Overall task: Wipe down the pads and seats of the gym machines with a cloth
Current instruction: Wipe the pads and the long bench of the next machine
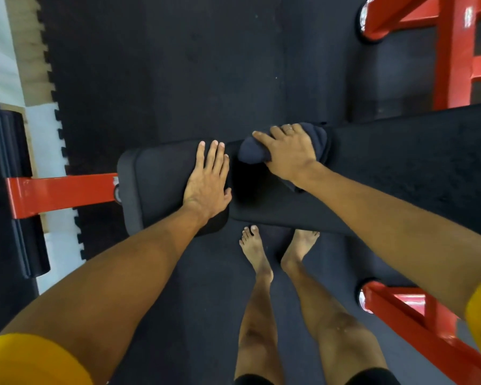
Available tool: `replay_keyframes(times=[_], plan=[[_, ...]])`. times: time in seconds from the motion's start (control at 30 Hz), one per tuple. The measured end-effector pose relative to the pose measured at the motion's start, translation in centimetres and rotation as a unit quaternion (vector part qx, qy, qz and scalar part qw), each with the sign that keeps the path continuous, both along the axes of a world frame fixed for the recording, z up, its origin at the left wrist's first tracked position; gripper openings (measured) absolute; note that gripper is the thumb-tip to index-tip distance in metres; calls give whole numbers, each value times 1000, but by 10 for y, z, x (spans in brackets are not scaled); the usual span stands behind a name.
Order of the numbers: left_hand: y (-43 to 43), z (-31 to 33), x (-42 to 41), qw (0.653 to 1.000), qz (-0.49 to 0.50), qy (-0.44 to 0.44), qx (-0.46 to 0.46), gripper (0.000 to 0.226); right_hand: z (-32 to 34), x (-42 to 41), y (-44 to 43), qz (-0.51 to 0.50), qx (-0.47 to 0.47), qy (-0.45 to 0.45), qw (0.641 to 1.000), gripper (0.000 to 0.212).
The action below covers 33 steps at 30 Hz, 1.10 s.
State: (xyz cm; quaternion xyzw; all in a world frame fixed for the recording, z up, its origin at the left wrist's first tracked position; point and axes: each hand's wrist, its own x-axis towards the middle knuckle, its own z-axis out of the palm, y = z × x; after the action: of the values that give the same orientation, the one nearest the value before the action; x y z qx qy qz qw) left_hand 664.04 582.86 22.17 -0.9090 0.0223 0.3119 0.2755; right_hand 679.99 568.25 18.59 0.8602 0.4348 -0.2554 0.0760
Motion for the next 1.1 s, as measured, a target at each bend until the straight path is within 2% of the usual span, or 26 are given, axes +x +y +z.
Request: replay_keyframes(times=[0.13, 0.3, 0.4, 0.57, 0.67, 0.73, 0.8, 0.87, 0.93, 1.0, 1.1], plan=[[-1, -2, -2, 1000, 2, 1, -6, 84, 3, -1, -18, 17, -6, -16, 1000, 75], [0, -6, 3, 1000, 1, -2, -8, 83, -5, 17, 48, -45, -33, 74, 996, 59], [1, -5, 1, 1000, 15, 5, -12, 83, 0, 13, 55, -48, -37, 95, 994, 56], [-4, -2, 3, 999, 41, 17, -12, 81, 19, 24, -28, -37, 44, -13, 998, 59], [-15, -12, 14, 994, 87, -10, -72, 77, 24, 27, -46, -41, 35, -42, 998, 63], [-27, -30, 30, 967, 174, -68, -173, 73, 21, 22, -34, -55, 16, -44, 997, 64], [-40, -45, 45, 907, 262, -116, -310, 70, 22, 11, -26, -46, 19, -40, 998, 68], [-55, -60, 55, 850, 310, -133, -405, 72, 25, -3, -43, -18, 41, -39, 998, 68], [-68, -67, 53, 817, 347, -134, -440, 76, 31, -16, -75, 22, 48, -29, 998, 68], [-80, -72, 44, 802, 371, -157, -440, 73, 40, -24, -106, 39, 54, -28, 997, 71], [-97, -76, 42, 775, 399, -195, -450, 67, 47, -2, -112, -21, 67, -82, 994, 72]])
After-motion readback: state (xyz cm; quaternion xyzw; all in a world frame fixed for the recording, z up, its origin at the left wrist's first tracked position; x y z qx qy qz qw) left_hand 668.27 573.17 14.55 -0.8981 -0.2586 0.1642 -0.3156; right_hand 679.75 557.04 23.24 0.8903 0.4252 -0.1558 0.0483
